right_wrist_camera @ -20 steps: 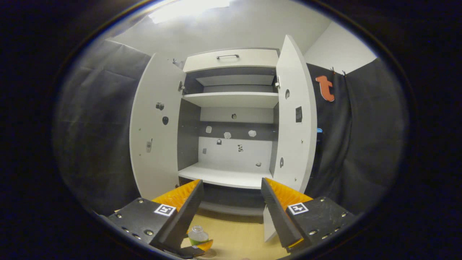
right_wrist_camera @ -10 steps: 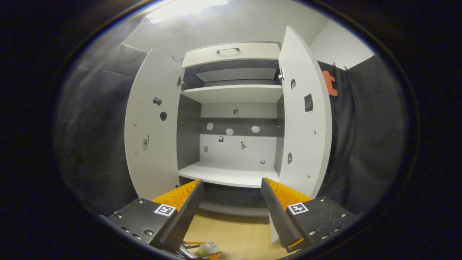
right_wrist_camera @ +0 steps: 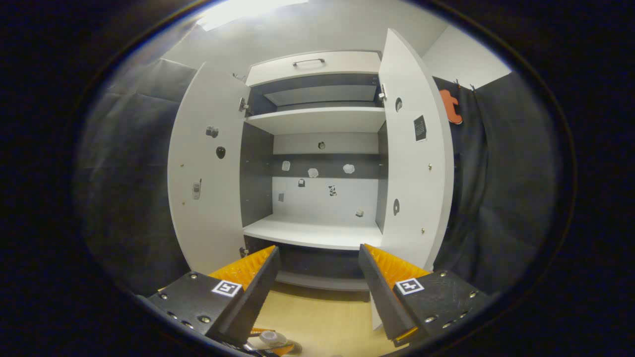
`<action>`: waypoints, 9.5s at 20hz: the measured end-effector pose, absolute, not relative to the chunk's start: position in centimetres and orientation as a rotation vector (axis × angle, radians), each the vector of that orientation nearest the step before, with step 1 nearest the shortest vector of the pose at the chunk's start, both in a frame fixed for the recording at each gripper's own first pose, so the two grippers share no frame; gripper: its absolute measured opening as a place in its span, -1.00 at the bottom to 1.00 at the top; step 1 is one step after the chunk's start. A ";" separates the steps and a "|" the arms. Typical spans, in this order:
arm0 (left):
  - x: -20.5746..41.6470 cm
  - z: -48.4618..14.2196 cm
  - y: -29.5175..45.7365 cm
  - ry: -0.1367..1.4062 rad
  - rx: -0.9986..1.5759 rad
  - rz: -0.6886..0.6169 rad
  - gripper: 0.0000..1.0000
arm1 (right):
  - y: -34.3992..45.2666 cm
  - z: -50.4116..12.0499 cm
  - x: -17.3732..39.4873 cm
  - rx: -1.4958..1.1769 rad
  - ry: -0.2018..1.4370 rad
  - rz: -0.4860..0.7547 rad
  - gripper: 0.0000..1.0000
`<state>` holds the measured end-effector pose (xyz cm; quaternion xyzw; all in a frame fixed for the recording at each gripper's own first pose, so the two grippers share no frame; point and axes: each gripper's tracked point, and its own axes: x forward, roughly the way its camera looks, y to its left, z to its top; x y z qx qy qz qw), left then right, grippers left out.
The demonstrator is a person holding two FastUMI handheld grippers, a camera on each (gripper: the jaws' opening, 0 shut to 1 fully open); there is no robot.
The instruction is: Grasp the bottle in the cabinet with the left hand and place it on the coaster, then close the right door with the right hand and the left door with the left hand.
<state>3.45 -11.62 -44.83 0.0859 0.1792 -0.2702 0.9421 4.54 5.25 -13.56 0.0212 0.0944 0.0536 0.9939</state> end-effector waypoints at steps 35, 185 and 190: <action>5.1 -6.1 -7.6 -0.051 0.012 -0.363 0.94 | -25.2 -7.3 2.2 -0.031 0.057 -0.169 0.93; -0.2 -5.3 6.0 -0.011 0.027 -0.133 0.89 | 6.9 -3.8 -3.8 0.037 0.112 0.081 0.87; -0.4 -4.9 4.5 -0.024 0.020 -0.195 0.86 | 6.4 -3.7 -3.9 0.037 0.103 0.051 0.87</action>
